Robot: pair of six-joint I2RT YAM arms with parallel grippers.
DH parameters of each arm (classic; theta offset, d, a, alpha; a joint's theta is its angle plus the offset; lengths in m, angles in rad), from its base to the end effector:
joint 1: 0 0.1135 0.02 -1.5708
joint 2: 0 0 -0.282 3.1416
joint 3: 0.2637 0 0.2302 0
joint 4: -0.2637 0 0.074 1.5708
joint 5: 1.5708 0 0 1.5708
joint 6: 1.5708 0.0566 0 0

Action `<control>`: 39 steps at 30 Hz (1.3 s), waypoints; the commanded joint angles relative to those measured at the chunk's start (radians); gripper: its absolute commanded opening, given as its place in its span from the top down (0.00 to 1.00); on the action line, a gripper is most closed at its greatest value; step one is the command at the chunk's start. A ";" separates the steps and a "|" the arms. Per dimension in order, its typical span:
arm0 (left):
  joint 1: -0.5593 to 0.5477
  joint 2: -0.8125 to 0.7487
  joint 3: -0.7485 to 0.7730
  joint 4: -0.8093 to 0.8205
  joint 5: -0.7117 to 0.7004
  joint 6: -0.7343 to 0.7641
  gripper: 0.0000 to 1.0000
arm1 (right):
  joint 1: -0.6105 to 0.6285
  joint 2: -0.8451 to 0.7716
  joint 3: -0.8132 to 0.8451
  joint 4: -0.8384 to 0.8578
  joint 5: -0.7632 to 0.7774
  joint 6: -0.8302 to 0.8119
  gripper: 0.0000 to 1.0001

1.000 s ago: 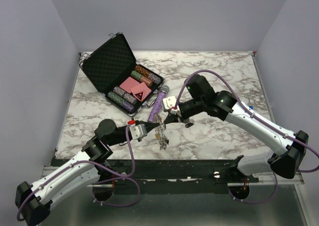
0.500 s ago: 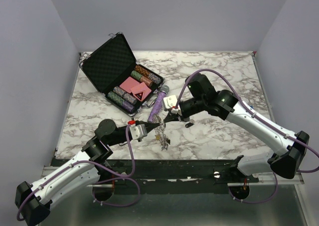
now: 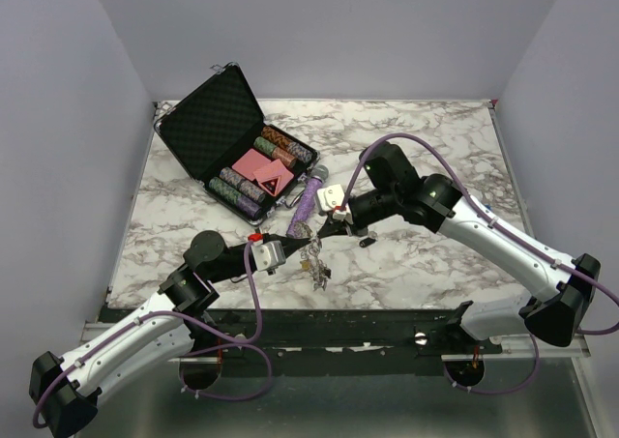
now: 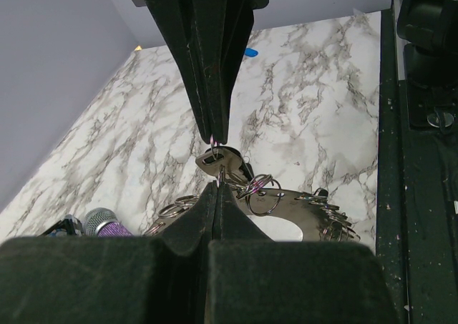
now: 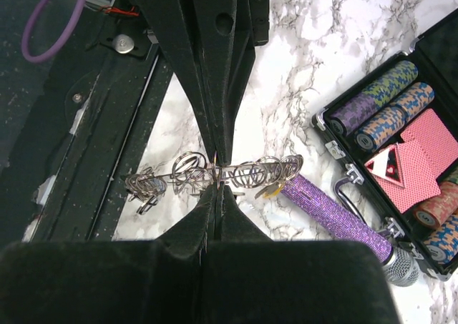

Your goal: Put the keys on the keyring

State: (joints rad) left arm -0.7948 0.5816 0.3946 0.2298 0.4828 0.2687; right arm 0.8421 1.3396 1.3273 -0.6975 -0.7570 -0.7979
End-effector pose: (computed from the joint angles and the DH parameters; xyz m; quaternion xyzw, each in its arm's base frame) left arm 0.0778 -0.1168 0.2914 0.4894 0.4915 -0.3420 0.6340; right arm 0.1479 0.2241 0.3702 -0.7226 0.4633 0.3443 0.3803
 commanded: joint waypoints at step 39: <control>-0.003 -0.014 0.029 0.052 0.017 -0.005 1.00 | 0.000 0.015 -0.023 0.033 -0.048 0.020 1.00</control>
State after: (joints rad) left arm -0.7948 0.5816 0.3946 0.2298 0.4831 0.2680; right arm 0.8425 1.3437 1.3178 -0.6899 -0.7933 -0.7910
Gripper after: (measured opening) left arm 0.007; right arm 0.005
